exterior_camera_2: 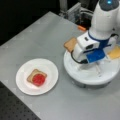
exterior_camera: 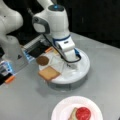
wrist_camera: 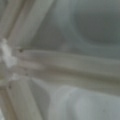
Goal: Ingredient selection for cheeseburger or sandwich
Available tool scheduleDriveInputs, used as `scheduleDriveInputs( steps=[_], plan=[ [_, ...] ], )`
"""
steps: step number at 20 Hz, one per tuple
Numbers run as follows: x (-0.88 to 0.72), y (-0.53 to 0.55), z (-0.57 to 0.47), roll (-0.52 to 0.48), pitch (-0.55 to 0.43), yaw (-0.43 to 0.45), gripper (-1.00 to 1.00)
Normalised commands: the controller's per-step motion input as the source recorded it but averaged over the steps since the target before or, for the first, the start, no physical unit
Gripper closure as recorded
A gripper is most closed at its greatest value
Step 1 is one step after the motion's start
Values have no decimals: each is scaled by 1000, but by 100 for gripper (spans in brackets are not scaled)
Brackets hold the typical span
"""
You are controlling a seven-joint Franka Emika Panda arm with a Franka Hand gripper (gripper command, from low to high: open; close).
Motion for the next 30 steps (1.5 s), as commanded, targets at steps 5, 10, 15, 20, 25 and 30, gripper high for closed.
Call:
scheduleDriveInputs(
  steps=[5,10,15,20,25,30],
  plan=[
    [115,404,58,-76,-49,-172,-100],
    [121,405,78,-76,-26,-36,-100],
    [125,404,111,-82,-15,24,-100],
    [143,393,154,-78,-3,39,-100],
    [140,345,265,-77,31,45,-100],
    [114,235,249,-59,88,35,-100]
  ],
)
